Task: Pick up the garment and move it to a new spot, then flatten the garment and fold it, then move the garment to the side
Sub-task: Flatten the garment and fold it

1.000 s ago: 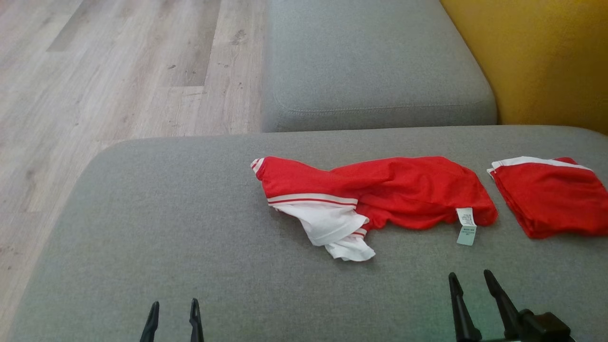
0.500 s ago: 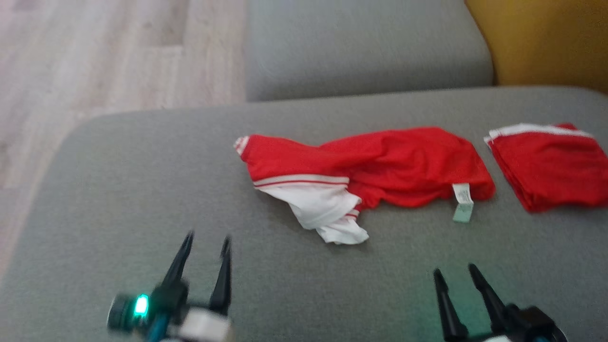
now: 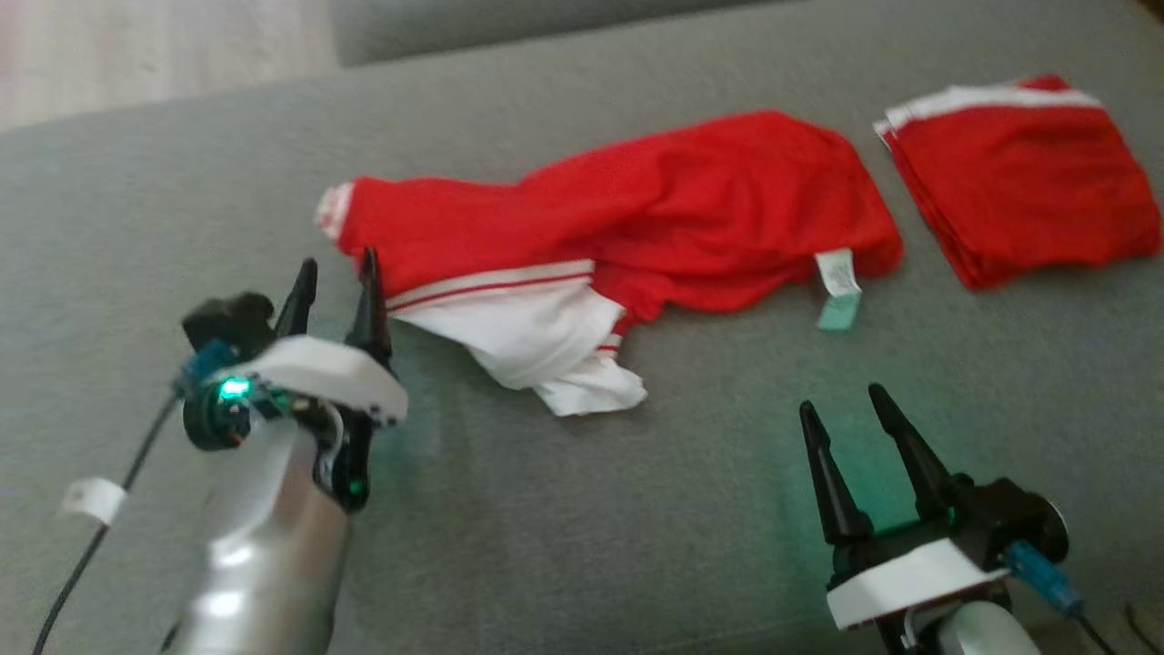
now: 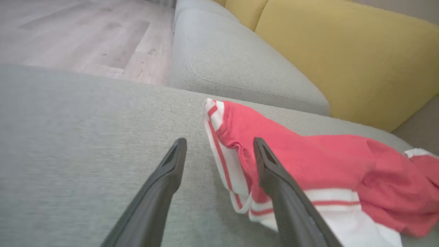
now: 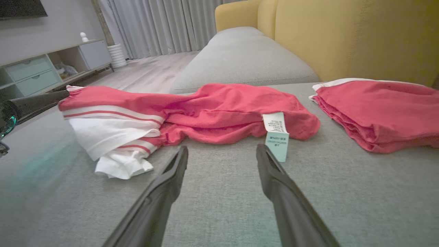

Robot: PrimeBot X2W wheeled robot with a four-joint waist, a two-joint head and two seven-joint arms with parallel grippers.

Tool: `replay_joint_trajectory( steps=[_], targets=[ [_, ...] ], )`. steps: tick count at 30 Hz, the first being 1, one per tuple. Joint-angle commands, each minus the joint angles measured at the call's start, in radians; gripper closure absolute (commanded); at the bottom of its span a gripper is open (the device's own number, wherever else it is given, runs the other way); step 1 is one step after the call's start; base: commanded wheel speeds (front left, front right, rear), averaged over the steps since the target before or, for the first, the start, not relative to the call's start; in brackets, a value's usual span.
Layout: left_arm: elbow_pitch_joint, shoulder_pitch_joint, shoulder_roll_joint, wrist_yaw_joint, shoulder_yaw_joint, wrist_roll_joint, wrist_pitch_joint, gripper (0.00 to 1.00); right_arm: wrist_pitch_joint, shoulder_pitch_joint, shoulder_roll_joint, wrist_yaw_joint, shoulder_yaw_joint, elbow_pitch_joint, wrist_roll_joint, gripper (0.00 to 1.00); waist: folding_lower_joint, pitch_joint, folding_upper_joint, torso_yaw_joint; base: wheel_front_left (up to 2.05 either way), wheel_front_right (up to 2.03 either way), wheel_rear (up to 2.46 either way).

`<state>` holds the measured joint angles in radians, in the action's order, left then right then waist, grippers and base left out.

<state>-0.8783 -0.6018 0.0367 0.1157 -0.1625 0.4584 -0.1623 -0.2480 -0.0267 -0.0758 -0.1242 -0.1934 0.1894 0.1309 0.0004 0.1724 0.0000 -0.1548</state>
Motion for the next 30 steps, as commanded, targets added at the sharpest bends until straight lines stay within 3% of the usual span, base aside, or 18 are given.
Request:
replay_joint_trajectory(
  steps=[1, 7, 8, 9, 11, 14, 16, 17, 18, 19, 25, 30],
  targets=[
    [0.001, -0.05, 0.014, 0.008, 0.019, 0.054, 0.001, 0.0, -0.014, 0.032, -0.006, -0.007, -0.026, -0.029, 0.001, 0.0, -0.0004, 0.06, 0.0, -0.058, 0.0, 0.0, 0.0],
    [0.009, -0.098, 0.014, 0.014, -0.09, 0.23, 0.019, 0.0, -0.014, 0.052, 0.001, -0.007, -0.019, -0.025, 0.003, 0.0, -0.0004, 0.078, 0.0, -0.079, 0.0, 0.0, 0.0],
    [0.023, -0.096, 0.014, 0.014, -0.123, 0.259, 0.03, 0.4, -0.014, 0.053, 0.002, -0.007, -0.018, -0.023, 0.003, 0.0, -0.0004, 0.076, 0.0, -0.082, 0.0, 0.0, 0.0],
    [0.04, -0.09, 0.014, 0.014, -0.154, 0.292, 0.045, 0.55, -0.014, 0.054, 0.004, -0.007, -0.018, -0.021, 0.003, 0.0, -0.0004, 0.071, 0.0, -0.085, 0.0, 0.0, 0.0],
    [0.073, -0.073, 0.019, 0.015, -0.205, 0.341, 0.065, 0.58, -0.014, 0.054, 0.008, -0.007, -0.013, -0.022, 0.003, 0.0, -0.0004, 0.061, 0.0, -0.092, 0.0, 0.0, 0.0],
    [0.103, -0.037, 0.054, 0.015, -0.283, 0.364, 0.078, 0.51, -0.014, 0.044, 0.014, -0.007, -0.002, -0.026, 0.004, 0.0, -0.0004, 0.041, 0.0, -0.096, 0.0, 0.0, 0.0],
    [0.117, -0.007, 0.073, 0.015, -0.328, 0.368, 0.078, 0.51, -0.014, 0.033, 0.017, -0.007, 0.003, -0.024, 0.004, 0.0, -0.0004, 0.027, 0.0, -0.094, 0.0, 0.0, 0.0],
    [0.127, 0.006, 0.083, 0.015, -0.347, 0.369, 0.072, 0.56, -0.014, 0.028, 0.018, -0.007, 0.004, -0.023, 0.004, 0.0, -0.0004, 0.02, 0.0, -0.093, 0.0, 0.0, 0.0],
    [0.139, 0.018, 0.091, 0.015, -0.364, 0.37, 0.061, 0.86, -0.014, 0.022, 0.019, -0.007, 0.006, -0.022, 0.004, 0.0, -0.0004, 0.013, 0.0, -0.092, 0.0, 0.0, 0.0],
    [0.152, 0.031, 0.096, 0.015, -0.381, 0.376, 0.056, 1.0, -0.014, 0.017, 0.02, -0.007, 0.008, -0.02, 0.006, 0.0, -0.0004, 0.003, 0.0, -0.09, 0.0, 0.0, 0.0],
    [0.337, 0.017, 0.122, 0.015, -0.505, 0.44, 0.071, 1.0, -0.014, -0.008, 0.024, -0.007, 0.001, -0.01, 0.012, 0.0, -0.0004, -0.069, 0.0, -0.082, 0.0, 0.0, 0.0],
    [0.5, -0.138, 0.124, 0.015, -0.557, 0.488, 0.117, 1.0, -0.014, -0.021, 0.025, -0.007, -0.016, -0.002, 0.018, 0.0, -0.0004, -0.136, 0.0, -0.096, 0.0, 0.0, 0.0]
  ],
)
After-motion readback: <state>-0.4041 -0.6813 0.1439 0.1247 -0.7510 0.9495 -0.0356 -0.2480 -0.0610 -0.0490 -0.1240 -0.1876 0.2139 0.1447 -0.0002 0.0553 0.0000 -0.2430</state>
